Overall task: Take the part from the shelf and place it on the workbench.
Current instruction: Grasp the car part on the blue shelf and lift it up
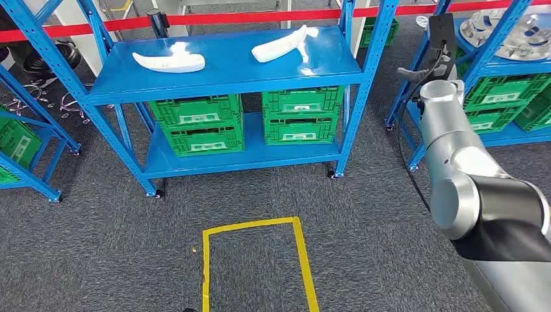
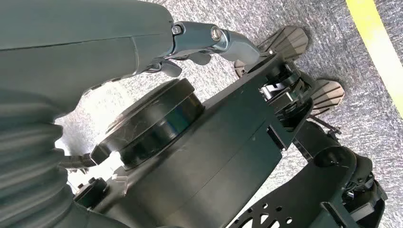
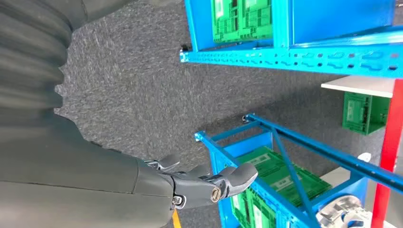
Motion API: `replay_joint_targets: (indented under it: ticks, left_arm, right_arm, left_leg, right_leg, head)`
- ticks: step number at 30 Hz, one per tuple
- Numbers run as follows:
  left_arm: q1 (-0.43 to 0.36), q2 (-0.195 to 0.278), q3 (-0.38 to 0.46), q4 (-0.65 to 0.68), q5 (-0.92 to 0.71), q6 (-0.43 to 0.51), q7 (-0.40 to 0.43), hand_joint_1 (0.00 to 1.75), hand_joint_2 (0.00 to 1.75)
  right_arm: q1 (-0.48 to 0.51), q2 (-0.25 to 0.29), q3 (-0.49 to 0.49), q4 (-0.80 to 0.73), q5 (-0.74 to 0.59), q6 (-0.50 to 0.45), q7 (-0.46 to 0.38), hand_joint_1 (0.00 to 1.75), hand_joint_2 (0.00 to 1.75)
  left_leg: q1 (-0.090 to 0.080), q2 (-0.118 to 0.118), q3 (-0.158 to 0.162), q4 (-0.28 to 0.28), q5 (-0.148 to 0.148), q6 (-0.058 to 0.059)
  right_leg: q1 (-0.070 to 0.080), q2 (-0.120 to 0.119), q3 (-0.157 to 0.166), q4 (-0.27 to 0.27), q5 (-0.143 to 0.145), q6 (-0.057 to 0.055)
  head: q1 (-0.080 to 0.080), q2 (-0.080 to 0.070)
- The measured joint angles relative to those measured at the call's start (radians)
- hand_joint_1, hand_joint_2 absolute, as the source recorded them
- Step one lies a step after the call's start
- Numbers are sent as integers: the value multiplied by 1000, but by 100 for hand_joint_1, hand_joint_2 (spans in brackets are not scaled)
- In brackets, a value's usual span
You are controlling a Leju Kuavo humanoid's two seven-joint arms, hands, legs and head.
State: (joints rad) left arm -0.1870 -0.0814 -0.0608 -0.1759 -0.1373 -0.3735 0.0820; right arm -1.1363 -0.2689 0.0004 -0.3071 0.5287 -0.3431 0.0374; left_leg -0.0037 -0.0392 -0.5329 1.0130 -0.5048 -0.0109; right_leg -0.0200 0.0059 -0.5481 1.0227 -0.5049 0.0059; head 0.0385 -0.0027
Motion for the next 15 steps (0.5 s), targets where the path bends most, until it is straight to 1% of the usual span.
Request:
replay_joint_targets:
  ticks: [2,9,15]
  left_arm:
    - [-2,-1,0,0,-3,0,0,0,175]
    - [-14,-5,-1,-1,-15,0,-5,0,175]
    - [-15,-5,-1,-2,-15,0,-6,0,175]
  right_arm:
    - [-5,6,0,2,6,3,6,0,175]
    - [-29,75,3,8,20,11,32,0,175]
    - [-33,99,4,8,21,10,33,0,175]
  left_leg:
    - [0,0,0,0,0,0]
    - [0,0,0,0,1,0]
    - [0,-2,-1,0,2,1]
  right_leg:
    - [0,0,0,0,0,0]
    - [1,0,0,0,1,0]
    - [0,-1,0,0,1,0]
  head:
    - [0,0]
    - [0,0]
    - [0,0]
